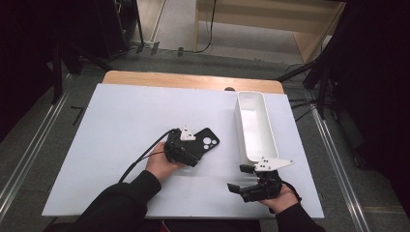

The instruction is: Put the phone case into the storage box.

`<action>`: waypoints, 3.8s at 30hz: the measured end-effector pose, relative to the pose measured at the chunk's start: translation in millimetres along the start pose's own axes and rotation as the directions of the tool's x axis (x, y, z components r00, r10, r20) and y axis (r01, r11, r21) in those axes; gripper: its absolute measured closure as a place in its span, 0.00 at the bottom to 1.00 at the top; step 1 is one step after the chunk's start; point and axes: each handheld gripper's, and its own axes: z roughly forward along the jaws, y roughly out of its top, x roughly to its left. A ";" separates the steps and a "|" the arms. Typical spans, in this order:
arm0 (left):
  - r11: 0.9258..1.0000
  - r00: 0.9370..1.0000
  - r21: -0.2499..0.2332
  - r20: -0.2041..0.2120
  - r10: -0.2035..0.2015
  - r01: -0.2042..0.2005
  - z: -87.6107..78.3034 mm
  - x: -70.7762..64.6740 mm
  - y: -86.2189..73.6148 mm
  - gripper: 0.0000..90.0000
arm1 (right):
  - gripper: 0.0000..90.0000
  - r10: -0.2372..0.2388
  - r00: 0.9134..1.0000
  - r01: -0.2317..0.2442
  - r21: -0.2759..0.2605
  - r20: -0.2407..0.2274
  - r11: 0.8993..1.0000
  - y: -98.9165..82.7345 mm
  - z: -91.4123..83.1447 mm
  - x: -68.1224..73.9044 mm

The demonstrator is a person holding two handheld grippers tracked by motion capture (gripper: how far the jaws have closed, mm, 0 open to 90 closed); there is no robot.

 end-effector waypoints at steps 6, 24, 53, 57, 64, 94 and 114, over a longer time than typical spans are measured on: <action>1.000 1.000 -0.001 0.001 -0.002 0.002 0.1 0.2 -0.1 0.13 | 0.14 -0.001 1.000 0.001 0.001 0.001 1.000 -0.1 0.2 -0.1; 1.000 1.000 -0.012 0.004 -0.011 0.012 -2.0 1.0 -0.5 0.16 | 0.14 0.006 1.000 -0.006 0.000 0.003 1.000 0.0 0.3 -1.0; 0.982 0.991 -0.138 0.067 -0.119 0.127 -34.8 19.4 11.6 0.16 | 0.14 -0.012 1.000 0.012 -0.029 0.025 1.000 6.9 -0.8 2.8; 0.974 0.987 -0.168 0.079 -0.142 0.153 -42.1 19.5 14.0 0.16 | 0.14 -0.020 0.999 0.021 -0.041 0.033 0.999 9.1 -1.5 5.3; 0.963 0.984 -0.210 0.083 -0.155 0.169 -57.1 18.4 16.8 0.16 | 0.14 -0.041 0.998 0.043 -0.044 0.048 0.998 15.1 0.8 12.3; 0.855 0.930 -0.367 0.122 -0.346 0.366 -93.4 19.4 -6.8 0.16 | 0.14 -0.060 0.996 0.061 -0.021 0.060 0.998 63.1 18.0 31.7; 0.792 0.884 -0.395 0.159 -0.440 0.465 -82.5 5.4 -26.1 0.16 | 0.14 0.008 0.997 -0.004 -0.060 0.075 0.998 84.2 20.5 25.4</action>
